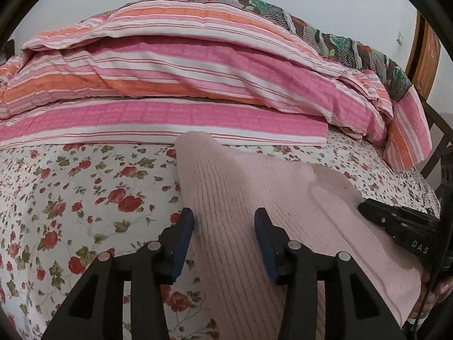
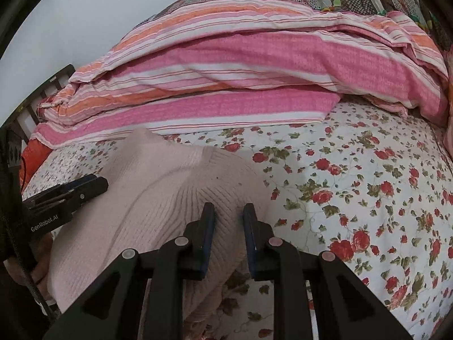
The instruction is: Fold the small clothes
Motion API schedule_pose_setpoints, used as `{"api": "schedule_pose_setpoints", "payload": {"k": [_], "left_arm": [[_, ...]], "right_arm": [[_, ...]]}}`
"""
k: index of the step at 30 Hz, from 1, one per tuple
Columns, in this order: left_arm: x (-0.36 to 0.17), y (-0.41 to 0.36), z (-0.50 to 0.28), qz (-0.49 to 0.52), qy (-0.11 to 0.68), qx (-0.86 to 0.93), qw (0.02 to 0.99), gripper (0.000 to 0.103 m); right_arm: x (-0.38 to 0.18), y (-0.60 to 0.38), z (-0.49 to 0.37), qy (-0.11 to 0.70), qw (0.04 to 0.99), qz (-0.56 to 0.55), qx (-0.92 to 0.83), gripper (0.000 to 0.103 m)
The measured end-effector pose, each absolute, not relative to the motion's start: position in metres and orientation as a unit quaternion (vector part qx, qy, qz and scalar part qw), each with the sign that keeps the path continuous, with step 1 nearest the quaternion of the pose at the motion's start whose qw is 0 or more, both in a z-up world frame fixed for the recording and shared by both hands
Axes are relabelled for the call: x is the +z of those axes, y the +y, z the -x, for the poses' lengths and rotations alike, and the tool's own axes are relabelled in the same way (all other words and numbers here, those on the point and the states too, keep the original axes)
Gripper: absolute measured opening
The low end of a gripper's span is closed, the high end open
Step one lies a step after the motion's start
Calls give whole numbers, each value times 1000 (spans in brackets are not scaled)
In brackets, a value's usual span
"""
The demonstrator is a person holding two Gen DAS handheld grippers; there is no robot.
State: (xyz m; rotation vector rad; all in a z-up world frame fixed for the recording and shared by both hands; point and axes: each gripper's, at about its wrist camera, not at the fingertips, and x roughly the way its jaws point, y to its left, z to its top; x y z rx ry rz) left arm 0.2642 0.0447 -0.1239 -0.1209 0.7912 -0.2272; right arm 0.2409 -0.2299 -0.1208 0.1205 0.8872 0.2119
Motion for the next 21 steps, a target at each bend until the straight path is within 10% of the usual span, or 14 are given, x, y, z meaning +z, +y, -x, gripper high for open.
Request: {"api": "schedule_pose_setpoints", "payload": {"k": [21], "left_arm": [[-108, 36, -171, 67, 392, -132, 908, 46]], "right_arm": [[-103, -232, -167, 437, 894, -53, 86, 23]]}}
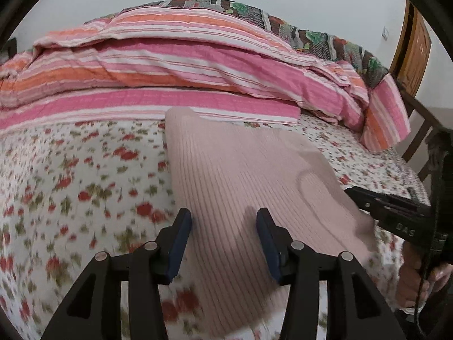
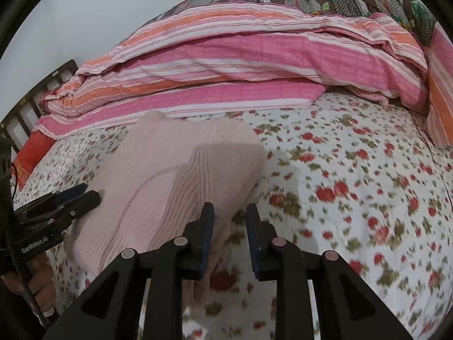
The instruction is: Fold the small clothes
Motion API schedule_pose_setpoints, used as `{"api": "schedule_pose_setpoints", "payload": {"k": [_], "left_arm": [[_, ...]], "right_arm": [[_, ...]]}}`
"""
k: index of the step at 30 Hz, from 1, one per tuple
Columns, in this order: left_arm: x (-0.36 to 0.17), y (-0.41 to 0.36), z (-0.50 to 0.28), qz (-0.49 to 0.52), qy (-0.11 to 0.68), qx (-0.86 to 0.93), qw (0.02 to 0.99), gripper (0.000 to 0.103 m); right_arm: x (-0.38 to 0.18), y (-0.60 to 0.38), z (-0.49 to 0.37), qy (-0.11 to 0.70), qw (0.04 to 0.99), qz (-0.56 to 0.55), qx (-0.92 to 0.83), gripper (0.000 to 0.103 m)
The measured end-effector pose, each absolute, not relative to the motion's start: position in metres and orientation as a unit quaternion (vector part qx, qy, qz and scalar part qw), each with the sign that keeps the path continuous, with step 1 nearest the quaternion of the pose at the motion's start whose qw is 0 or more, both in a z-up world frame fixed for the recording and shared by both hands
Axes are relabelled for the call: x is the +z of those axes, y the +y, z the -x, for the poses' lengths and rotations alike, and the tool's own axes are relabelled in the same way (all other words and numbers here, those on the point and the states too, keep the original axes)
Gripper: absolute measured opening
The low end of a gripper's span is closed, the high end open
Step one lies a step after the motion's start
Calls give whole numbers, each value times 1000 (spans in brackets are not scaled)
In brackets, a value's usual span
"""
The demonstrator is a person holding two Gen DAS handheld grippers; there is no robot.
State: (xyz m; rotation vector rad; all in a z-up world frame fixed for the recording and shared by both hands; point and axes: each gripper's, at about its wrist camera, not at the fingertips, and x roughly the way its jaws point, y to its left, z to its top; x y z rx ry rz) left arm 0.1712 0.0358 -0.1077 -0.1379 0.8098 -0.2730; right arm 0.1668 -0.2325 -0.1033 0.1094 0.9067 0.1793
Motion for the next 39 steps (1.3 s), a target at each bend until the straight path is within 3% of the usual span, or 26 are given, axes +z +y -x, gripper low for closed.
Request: {"api": "schedule_pose_setpoints", "payload": {"k": [6, 9, 14, 20, 22, 27, 39], "left_arm": [[-96, 36, -146, 64, 400, -117, 907, 46], [-83, 33, -130, 46, 392, -100, 914, 46], [-61, 32, -104, 43, 384, -69, 920, 47], [-36, 31, -71, 38, 355, -45, 933, 66], [-28, 30, -62, 37, 348, -40, 936, 69], [-14, 27, -42, 31, 339, -27, 940, 77], [7, 17, 2, 25, 320, -14, 947, 79]], "right_arm": [[-94, -236, -136, 444, 892, -49, 73, 24], [-83, -238, -118, 432, 898, -51, 62, 41], [-61, -241, -91, 418, 906, -54, 44, 48], [-37, -235, -60, 406, 913, -33, 34, 54], [-29, -235, -49, 396, 917, -30, 29, 76], [-12, -234, -22, 369, 929, -14, 18, 94], [5, -243, 24, 356, 934, -20, 3, 99]]}}
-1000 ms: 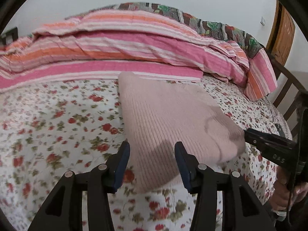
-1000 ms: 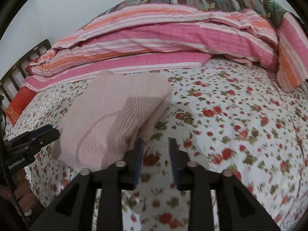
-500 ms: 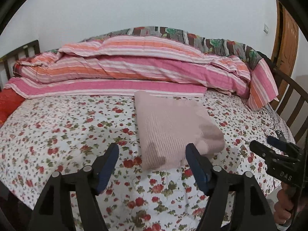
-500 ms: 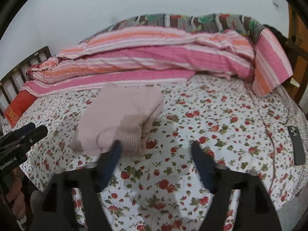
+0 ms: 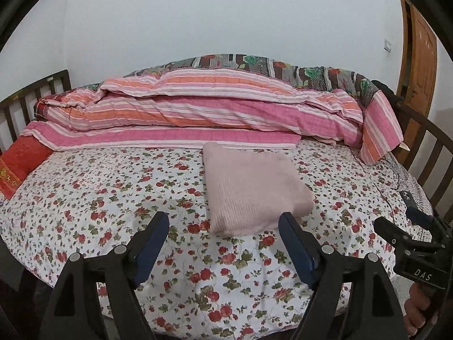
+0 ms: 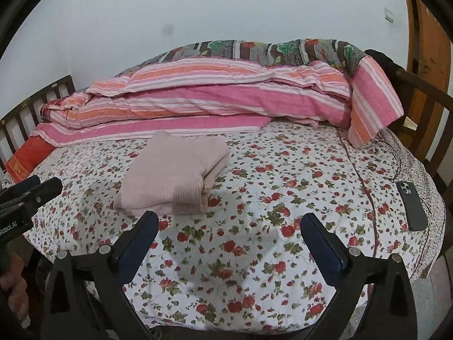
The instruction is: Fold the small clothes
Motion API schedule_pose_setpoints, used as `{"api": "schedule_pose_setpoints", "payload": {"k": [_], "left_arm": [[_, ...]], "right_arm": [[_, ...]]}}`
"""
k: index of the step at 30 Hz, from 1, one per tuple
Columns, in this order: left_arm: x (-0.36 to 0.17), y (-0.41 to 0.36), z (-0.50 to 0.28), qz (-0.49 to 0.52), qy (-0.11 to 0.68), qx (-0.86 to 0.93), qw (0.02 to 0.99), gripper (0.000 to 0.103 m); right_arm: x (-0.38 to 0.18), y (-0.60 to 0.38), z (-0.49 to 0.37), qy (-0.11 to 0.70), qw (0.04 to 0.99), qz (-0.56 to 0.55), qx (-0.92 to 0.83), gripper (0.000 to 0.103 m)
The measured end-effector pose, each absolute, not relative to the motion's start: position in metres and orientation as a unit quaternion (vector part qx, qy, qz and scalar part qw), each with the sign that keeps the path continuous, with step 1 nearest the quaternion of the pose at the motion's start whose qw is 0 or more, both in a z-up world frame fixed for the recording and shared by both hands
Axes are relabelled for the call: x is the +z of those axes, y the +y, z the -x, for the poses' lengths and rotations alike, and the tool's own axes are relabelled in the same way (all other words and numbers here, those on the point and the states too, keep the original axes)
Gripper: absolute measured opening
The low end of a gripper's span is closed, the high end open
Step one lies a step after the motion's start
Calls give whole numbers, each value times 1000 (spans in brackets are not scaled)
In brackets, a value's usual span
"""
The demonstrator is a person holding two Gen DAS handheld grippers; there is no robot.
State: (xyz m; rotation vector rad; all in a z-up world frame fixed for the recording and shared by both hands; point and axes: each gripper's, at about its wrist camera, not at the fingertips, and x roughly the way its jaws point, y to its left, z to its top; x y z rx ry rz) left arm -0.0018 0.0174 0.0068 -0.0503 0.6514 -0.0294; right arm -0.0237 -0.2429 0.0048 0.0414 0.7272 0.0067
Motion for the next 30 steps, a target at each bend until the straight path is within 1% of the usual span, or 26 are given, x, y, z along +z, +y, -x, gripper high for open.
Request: {"api": "schedule_pose_setpoints", "payload": {"k": [16, 30], "left_arm": [[4, 14, 10, 25, 323, -14, 946, 79], [0, 15, 11, 24, 328, -13, 944, 79]], "right_arm": [[15, -247, 37, 345, 938, -20, -5, 99], [14, -246, 38, 346, 938, -22, -3, 99]]}}
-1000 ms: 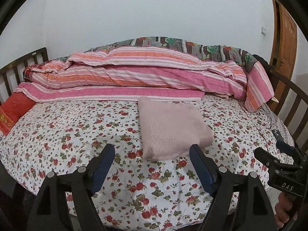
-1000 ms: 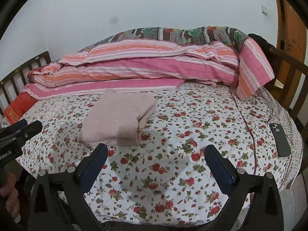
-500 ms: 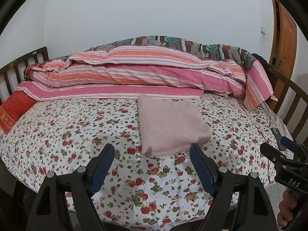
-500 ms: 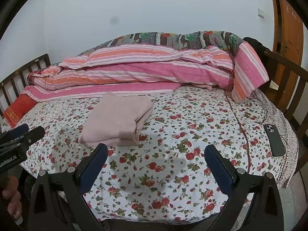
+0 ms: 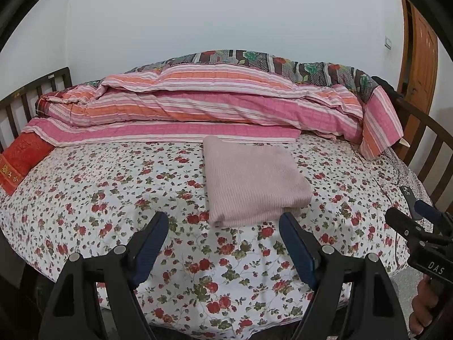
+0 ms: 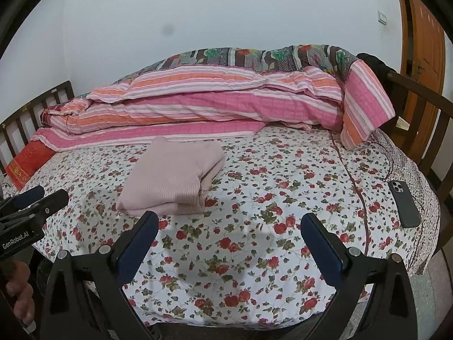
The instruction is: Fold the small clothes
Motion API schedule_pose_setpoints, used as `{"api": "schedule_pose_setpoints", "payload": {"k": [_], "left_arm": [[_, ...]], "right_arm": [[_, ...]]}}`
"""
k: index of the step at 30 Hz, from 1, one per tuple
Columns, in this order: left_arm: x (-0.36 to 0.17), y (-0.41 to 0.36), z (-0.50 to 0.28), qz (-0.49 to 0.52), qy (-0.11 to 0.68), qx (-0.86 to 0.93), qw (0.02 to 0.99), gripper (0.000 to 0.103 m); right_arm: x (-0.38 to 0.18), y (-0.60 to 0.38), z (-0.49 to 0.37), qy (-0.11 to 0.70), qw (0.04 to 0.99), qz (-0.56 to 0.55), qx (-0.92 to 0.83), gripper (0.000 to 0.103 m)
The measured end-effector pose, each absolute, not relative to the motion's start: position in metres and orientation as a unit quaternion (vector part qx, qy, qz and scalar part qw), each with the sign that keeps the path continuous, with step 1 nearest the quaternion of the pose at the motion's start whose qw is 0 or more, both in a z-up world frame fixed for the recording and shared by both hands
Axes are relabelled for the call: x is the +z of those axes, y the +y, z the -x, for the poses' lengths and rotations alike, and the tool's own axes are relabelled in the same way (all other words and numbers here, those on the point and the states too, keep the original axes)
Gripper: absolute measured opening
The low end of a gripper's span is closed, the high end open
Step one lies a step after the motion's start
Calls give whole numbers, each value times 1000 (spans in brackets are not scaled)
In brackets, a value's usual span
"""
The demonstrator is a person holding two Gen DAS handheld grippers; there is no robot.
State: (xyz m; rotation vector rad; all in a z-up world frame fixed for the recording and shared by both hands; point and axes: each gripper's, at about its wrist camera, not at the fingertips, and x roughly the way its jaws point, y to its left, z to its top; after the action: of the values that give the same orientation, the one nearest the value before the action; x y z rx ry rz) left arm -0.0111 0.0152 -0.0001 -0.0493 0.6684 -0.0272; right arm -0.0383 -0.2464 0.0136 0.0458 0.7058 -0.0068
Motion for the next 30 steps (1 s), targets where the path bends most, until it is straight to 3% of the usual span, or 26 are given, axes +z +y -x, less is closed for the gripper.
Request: {"api": "schedule_pose_setpoints", "payload": {"k": [30], "left_arm": [[3, 17, 10, 24, 326, -14, 945, 79]], "right_arm": [[17, -240, 37, 341, 940, -21, -1, 99]]}}
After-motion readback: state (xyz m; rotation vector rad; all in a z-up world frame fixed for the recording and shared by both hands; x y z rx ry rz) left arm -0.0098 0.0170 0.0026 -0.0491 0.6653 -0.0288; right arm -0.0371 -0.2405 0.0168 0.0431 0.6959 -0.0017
